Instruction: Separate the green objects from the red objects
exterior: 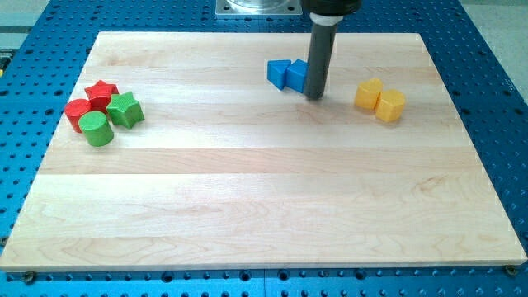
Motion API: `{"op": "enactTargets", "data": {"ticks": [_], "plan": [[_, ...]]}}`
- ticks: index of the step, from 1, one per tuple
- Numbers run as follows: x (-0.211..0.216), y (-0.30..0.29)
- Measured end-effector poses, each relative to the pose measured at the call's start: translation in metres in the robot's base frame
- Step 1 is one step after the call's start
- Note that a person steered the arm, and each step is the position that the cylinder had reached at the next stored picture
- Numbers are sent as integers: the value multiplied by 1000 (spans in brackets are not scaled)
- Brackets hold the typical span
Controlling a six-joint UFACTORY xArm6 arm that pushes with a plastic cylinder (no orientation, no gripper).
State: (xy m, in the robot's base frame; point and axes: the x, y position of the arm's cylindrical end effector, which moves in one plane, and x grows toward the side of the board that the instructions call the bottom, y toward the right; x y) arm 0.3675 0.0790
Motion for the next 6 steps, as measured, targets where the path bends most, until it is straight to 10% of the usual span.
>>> {"op": "enactTargets", "data": {"ticks": [1,3,6], "plan": [[59,-99],[-33,-243],[128,-259]]}}
